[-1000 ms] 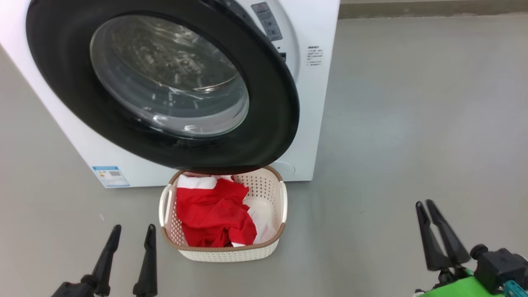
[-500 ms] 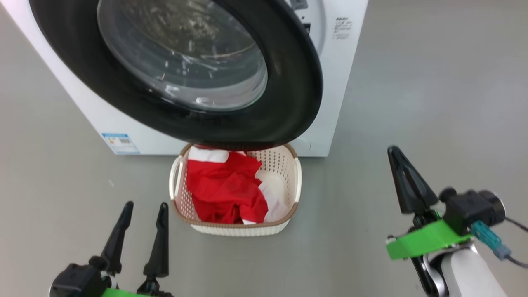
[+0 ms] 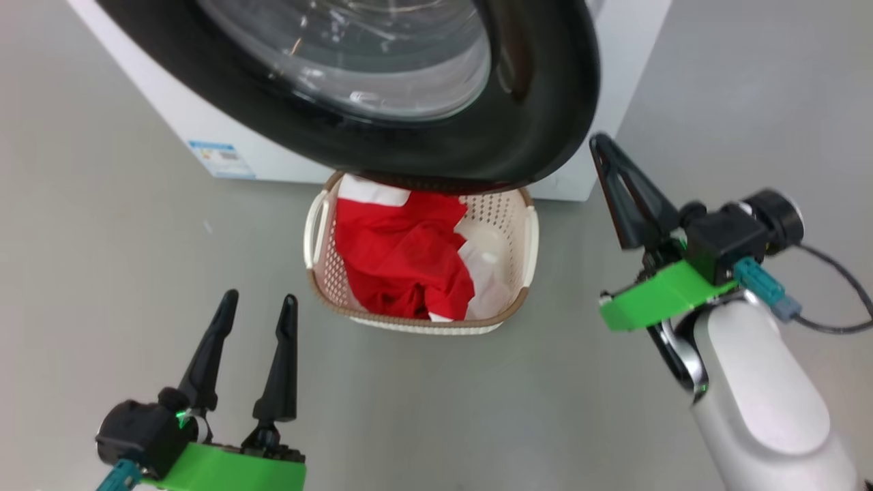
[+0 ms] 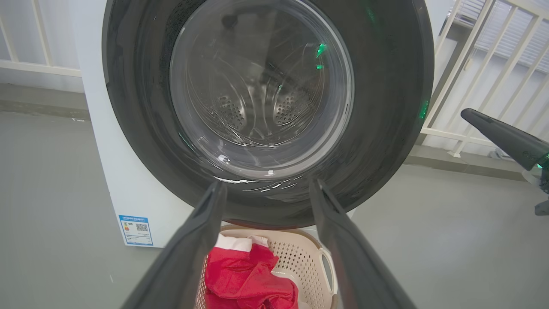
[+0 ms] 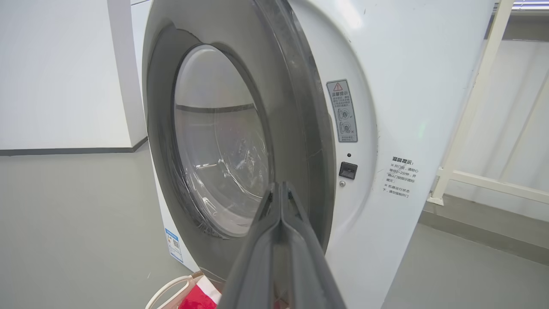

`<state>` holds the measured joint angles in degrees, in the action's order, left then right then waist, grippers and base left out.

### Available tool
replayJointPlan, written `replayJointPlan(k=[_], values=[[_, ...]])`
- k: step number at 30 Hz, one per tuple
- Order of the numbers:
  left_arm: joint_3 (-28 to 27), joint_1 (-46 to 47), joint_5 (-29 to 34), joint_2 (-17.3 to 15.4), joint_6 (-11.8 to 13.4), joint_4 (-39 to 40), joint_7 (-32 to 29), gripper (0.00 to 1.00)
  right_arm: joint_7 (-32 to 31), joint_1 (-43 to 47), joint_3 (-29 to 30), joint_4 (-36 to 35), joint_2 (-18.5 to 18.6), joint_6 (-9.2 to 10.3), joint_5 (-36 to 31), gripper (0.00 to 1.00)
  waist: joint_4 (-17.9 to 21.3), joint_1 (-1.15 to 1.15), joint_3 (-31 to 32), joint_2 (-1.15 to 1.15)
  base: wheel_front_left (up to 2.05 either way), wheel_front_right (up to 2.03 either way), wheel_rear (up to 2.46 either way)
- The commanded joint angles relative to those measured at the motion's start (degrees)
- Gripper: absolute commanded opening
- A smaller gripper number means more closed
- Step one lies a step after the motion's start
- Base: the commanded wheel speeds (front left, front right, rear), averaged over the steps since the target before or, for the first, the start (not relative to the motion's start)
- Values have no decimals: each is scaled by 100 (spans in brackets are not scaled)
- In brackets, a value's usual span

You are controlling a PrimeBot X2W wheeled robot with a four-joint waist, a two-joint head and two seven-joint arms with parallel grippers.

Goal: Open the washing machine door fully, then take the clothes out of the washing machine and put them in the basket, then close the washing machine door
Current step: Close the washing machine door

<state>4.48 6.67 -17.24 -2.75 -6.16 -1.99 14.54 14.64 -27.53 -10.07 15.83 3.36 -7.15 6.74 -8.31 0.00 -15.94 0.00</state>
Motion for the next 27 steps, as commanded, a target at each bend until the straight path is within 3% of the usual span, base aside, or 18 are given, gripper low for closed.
replayJointPlan(k=[1, 20, 27], values=[[-147, 186, -12, -36, -38, 170, 46, 100, 36, -238, -135, -66, -48, -34, -63, 0, -216, 0, -232, 0, 0, 0, 0], [10, 438, -71, -15, -30, 237, 46, 100, 36, -1630, 79, 594, 151, -34, -158, 0, -579, 0, -864, 0, 0, 0, 0], [103, 506, -201, -14, 12, 264, 46, 100, 36, -2200, 206, 1139, 306, -34, -104, 0, -663, 0, -944, 0, 0, 0, 0]])
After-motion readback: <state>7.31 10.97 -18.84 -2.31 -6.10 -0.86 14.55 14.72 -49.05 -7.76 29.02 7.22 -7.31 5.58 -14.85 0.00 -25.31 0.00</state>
